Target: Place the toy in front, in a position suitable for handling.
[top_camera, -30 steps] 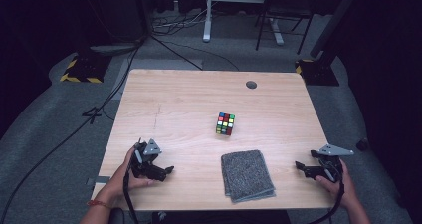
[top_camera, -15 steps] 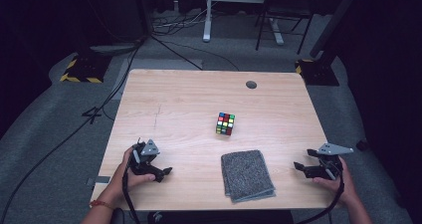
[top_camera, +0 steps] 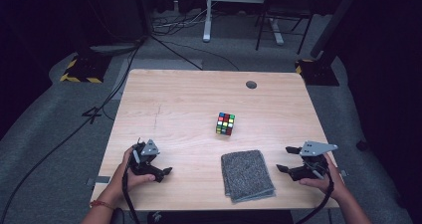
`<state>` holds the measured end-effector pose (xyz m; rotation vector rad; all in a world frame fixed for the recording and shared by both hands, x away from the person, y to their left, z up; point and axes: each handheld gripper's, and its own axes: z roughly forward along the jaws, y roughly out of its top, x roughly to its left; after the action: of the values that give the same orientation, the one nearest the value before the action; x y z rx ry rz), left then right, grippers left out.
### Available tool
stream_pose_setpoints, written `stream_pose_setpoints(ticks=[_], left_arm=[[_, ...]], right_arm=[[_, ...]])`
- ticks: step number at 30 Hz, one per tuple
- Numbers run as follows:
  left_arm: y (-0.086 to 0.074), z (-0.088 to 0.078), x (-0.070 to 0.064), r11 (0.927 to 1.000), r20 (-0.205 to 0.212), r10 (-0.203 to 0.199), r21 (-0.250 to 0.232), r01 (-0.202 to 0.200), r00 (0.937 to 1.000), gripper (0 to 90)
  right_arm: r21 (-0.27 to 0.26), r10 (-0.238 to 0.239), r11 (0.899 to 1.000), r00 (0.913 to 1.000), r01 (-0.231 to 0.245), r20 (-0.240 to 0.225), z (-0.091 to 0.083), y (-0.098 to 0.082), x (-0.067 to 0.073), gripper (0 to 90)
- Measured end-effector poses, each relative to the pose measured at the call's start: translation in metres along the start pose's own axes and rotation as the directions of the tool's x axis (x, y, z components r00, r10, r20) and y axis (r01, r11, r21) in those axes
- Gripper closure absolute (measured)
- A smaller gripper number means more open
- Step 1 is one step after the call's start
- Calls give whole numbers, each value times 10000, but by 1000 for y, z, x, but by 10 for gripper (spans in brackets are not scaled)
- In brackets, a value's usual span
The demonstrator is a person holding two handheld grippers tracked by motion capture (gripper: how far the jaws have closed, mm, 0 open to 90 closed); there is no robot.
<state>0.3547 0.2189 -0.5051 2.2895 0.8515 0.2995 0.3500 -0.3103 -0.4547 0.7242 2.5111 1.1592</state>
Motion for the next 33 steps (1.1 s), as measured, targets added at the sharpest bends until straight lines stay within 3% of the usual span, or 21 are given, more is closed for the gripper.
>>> stream_pose_setpoints(ticks=[2,3,4,5,6,7,8,9,11,13,14,15,19,22,24,25,29,32,33], left_arm=[[0,0,0,10000,-17,-36,0,36,10000,3],[0,0,-1,10000,-62,-85,-4,85,9999,3],[0,0,-1,10000,-62,-85,-4,85,9999,3],[0,0,-1,10000,-61,-90,-5,90,9999,3],[0,0,-1,10000,-61,-90,-4,90,9999,3],[0,0,-1,10000,-64,-93,-6,93,9999,3],[0,0,-1,10000,-64,-93,-6,93,9999,3],[0,0,-1,10000,-66,-87,-4,87,9999,3],[0,0,-1,10000,-66,-88,-3,88,9999,3],[0,0,-1,10000,-59,-89,-2,89,9999,3],[0,0,-1,10000,-53,-86,3,86,9999,3],[0,0,-1,10000,-55,-74,-4,74,10000,2],[0,0,-1,10000,-54,-88,4,88,9999,2],[0,0,-1,10000,-64,-94,3,94,9999,3],[0,0,-1,10000,-63,-94,3,94,9999,3],[0,0,-1,10000,-65,-99,1,99,9999,3],[1,1,-1,9999,-77,-143,-13,143,9999,2],[1,1,-2,9999,-105,-160,-21,159,9998,2],[2,1,-2,9999,-114,-168,4,168,9998,2]], right_arm=[[59,-311,9995,9990,313,-320,7,9,8,235],[141,-675,9976,9959,685,-608,14,19,16,241],[141,-675,9976,9959,685,-608,14,19,16,241],[110,-967,9951,9900,983,-1030,23,29,25,244],[110,-967,9951,9900,983,-1030,23,29,25,244],[143,-1275,9913,9811,1310,-1453,35,36,36,246],[143,-1275,9913,9811,1310,-1453,35,36,36,246],[310,-1519,9866,9713,1601,-1828,49,41,47,247],[361,-1597,9848,9674,1699,-1966,54,43,50,251],[373,-1734,9815,9543,1878,-2433,69,46,61,264],[420,-1769,9803,9517,1932,-2509,73,46,64,265],[577,-1962,9742,9448,2183,-2624,83,43,70,266],[877,-1895,9720,9481,2179,-2554,94,33,73,252],[810,-1831,9744,9492,2099,-2561,93,30,69,248],[822,-1680,9780,9573,1918,-2355,90,26,63,245],[822,-1680,9780,9573,1918,-2355,90,26,63,245],[683,-1261,9876,9740,1411,-1881,84,18,50,245],[890,-870,9910,9865,999,-1385,78,13,36,244],[890,-870,9910,9865,999,-1385,78,13,36,244]])
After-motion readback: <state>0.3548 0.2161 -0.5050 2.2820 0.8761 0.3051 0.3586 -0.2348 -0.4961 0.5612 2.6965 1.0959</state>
